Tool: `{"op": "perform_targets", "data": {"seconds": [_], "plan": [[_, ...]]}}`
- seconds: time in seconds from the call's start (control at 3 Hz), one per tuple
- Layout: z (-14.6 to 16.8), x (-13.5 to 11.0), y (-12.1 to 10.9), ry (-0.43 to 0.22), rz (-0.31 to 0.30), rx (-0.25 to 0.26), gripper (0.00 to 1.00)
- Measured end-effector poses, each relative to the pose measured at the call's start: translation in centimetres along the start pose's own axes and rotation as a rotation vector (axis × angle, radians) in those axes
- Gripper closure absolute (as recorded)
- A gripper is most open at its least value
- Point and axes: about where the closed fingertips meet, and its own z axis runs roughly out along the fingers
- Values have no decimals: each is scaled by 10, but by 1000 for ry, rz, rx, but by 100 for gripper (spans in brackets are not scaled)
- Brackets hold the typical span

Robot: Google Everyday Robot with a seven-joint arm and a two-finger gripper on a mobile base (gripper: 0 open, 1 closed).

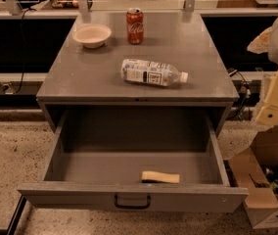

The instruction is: Pick sponge from top drawer and place on counter

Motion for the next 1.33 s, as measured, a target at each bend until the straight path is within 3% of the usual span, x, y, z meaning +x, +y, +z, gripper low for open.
{"op": "perform_targets", "data": {"seconds": [0.33, 0.67, 1.0, 1.33], "plan": [[0, 0, 0, 0, 0, 0, 0], [25, -11, 1, 30, -57, -36, 0], [76, -40, 13, 2, -204, -103, 0], [111, -64, 39, -86, -386, -125, 0]]}}
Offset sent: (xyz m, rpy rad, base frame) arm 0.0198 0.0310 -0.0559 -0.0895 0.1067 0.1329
